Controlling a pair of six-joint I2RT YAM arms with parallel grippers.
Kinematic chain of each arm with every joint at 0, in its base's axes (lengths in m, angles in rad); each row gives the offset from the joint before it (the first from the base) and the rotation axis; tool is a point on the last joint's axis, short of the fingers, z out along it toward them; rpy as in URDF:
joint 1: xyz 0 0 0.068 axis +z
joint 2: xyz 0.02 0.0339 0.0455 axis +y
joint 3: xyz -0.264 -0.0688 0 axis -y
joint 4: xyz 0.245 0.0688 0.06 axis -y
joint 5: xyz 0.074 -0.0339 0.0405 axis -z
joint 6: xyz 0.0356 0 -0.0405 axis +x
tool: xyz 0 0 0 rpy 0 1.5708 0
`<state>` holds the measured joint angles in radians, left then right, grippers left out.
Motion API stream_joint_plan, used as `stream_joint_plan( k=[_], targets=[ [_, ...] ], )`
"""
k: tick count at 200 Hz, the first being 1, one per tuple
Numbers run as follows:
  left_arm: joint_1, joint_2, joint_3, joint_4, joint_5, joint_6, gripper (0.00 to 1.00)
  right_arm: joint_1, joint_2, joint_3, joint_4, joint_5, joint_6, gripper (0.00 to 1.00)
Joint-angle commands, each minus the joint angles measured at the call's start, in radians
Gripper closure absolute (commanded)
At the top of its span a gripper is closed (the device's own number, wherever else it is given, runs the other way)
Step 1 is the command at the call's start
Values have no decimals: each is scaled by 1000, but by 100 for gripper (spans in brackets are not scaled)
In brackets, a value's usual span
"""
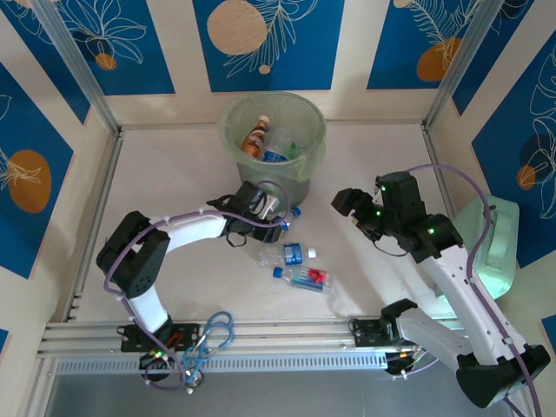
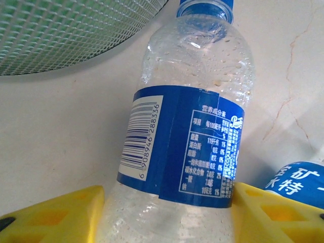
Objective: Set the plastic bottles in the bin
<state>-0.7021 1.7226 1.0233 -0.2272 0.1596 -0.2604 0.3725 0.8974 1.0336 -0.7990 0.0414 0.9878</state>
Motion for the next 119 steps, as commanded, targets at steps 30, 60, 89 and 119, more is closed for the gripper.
stream_joint_plan(
  k=[30, 60, 89, 119],
  targets=[
    [-43, -139, -31, -43, -19, -7, 44, -15, -15, 26, -23, -29, -14, 21],
    [-78, -269, -43, -88, -46, -4, 44, -23, -11, 35, -25, -31, -21, 21],
    [-89, -408, -46, -118, -16, -19, 44, -22, -4, 41, -7, -44, -25, 22],
    [-91, -518, -30, -188, 21, -51, 45, -20, -29, 50, 2, -27, -22, 24]
  ],
)
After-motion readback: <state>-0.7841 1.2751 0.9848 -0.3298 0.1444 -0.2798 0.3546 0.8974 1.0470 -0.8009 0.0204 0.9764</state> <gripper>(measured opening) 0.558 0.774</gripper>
